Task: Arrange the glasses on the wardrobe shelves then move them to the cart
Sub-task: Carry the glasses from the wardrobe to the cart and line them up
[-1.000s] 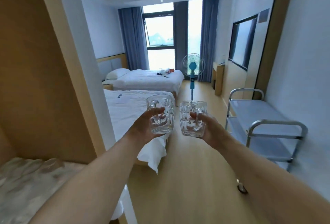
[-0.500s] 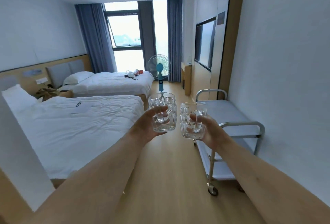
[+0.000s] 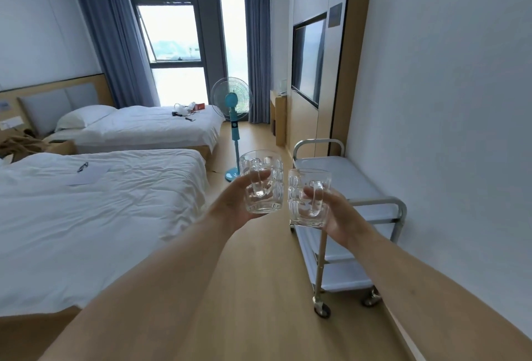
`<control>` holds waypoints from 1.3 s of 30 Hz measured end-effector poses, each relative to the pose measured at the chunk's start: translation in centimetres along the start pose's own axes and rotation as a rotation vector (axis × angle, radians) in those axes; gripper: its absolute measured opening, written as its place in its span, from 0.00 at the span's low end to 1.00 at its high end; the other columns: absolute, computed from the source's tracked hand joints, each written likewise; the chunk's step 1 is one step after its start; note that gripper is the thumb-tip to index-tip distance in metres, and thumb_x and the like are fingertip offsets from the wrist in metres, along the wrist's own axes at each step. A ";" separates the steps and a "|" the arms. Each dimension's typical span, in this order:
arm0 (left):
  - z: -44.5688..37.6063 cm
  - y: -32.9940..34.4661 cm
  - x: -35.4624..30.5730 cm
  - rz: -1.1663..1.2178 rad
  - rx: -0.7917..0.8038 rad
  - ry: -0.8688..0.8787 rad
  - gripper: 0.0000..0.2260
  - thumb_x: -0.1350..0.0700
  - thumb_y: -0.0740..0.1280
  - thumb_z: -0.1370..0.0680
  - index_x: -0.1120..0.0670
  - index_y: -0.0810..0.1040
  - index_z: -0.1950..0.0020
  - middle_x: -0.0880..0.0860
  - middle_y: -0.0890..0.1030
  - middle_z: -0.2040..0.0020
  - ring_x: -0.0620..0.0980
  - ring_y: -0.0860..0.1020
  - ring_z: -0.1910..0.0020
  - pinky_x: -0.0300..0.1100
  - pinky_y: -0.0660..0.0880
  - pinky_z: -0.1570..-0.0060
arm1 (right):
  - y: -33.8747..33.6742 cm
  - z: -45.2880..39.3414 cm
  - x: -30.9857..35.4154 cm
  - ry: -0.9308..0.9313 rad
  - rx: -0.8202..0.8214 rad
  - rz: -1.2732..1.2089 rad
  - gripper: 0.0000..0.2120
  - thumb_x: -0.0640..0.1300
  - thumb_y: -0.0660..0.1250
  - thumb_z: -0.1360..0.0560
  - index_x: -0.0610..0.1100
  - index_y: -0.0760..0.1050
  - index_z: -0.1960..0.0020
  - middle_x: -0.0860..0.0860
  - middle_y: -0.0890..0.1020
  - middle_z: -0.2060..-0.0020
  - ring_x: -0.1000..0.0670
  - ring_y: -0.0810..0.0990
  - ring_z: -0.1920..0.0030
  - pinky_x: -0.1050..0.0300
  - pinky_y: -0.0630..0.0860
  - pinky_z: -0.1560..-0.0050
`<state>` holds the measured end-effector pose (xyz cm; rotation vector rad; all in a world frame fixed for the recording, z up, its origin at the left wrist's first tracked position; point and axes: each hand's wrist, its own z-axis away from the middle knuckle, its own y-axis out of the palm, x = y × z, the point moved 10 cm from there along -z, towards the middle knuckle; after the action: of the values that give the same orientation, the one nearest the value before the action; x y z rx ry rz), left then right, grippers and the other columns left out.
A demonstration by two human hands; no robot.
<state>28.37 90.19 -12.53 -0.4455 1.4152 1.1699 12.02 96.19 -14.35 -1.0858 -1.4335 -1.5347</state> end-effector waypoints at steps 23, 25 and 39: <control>-27.7 -5.1 -5.3 -0.125 0.323 -0.119 0.34 0.46 0.83 0.43 0.53 0.79 0.40 0.52 0.84 0.58 0.52 0.83 0.60 0.51 0.82 0.55 | -5.4 -22.8 -1.4 -0.069 -0.351 0.028 0.41 0.52 0.86 0.45 0.39 0.75 0.38 0.43 0.84 0.47 0.40 0.85 0.46 0.46 0.82 0.50; -29.8 -5.8 -5.4 -0.159 0.317 -0.114 0.31 0.47 0.82 0.38 0.54 0.79 0.38 0.56 0.83 0.51 0.55 0.83 0.56 0.57 0.82 0.47 | -6.0 -24.3 -1.8 -0.073 -0.377 0.022 0.40 0.52 0.86 0.46 0.39 0.76 0.39 0.44 0.85 0.50 0.40 0.85 0.48 0.45 0.82 0.51; -44.9 -9.1 -5.3 -0.214 0.293 -0.154 0.32 0.47 0.80 0.34 0.56 0.78 0.33 0.64 0.77 0.32 0.64 0.80 0.40 0.65 0.76 0.38 | -12.6 -39.0 -3.5 0.008 -0.453 0.014 0.43 0.55 0.89 0.52 0.44 0.79 0.40 0.49 0.87 0.50 0.42 0.86 0.47 0.44 0.82 0.50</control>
<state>13.75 47.02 -19.83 -0.2851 1.3425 0.7923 -1.83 58.31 -22.37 -1.3427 -1.0920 -1.9048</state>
